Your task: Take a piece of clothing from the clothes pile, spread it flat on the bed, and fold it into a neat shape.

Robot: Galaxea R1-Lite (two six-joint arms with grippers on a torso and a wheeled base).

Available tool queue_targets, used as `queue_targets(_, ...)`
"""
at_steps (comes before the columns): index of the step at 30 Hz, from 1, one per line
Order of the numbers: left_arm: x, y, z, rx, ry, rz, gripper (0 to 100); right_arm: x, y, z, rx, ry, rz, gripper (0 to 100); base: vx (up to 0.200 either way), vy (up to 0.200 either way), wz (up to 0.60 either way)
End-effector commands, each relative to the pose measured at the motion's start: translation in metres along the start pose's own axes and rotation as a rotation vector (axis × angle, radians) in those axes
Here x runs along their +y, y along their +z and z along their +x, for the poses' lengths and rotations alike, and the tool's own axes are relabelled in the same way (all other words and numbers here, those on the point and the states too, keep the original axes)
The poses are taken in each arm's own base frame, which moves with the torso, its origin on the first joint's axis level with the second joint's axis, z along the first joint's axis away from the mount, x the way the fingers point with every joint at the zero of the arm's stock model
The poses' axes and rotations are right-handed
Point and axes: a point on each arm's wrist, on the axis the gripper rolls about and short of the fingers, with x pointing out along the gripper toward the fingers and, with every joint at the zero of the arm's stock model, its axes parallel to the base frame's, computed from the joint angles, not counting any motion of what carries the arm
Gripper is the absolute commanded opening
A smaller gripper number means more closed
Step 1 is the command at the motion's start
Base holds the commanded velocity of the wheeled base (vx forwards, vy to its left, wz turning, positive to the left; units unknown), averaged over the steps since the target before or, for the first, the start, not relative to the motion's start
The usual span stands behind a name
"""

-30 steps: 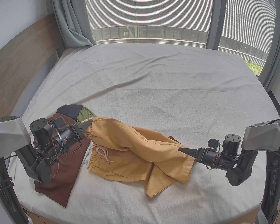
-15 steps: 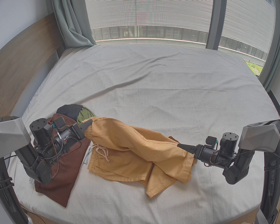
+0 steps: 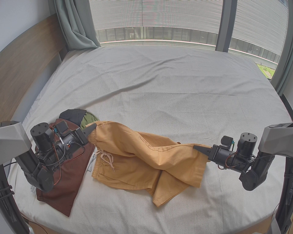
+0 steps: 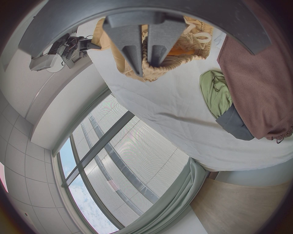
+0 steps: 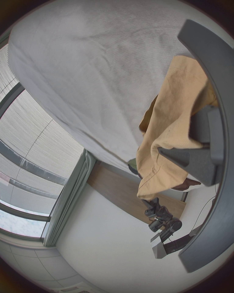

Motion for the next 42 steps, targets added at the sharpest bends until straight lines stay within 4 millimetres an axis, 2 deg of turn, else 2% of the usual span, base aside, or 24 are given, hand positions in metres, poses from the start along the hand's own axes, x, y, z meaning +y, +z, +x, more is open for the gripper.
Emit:
queue_targets(1, -0.015, 0.015, -0.005, -0.046, -0.043, 0.022, 0, 0.047, 0.02, -0.02, -0.055, 0.089, -0.065, 0, 0.0, 0.0, 0.0)
queue_targets(6, -0.029, 0.029, -0.01, -0.088, -0.085, 0.044, 0, 0.068, 0.026, -0.031, -0.075, 0.131, -0.095, 0, 0.0, 0.0, 0.0)
queue_targets(14, -0.045, 0.042, -0.021, -0.108, -0.151, 0.073, 0, 0.087, 0.039, -0.043, -0.129, 0.172, -0.137, 0, 0.0, 0.0, 0.0)
queue_targets(24, -0.047, 0.046, -0.029, -0.106, -0.167, 0.084, 0, 0.098, 0.053, -0.052, -0.182, 0.203, -0.166, 0, 0.0, 0.0, 0.0)
queue_targets(34, -0.043, 0.049, -0.037, -0.086, -0.184, 0.128, 0, 0.092, 0.067, -0.059, -0.234, 0.18, -0.176, 0, 0.0, 0.0, 0.0)
queue_targets(42, -0.029, 0.057, -0.04, -0.11, -0.14, 0.136, 0, 0.086, 0.077, -0.064, -0.27, 0.158, -0.174, 0, 0.0, 0.0, 0.0)
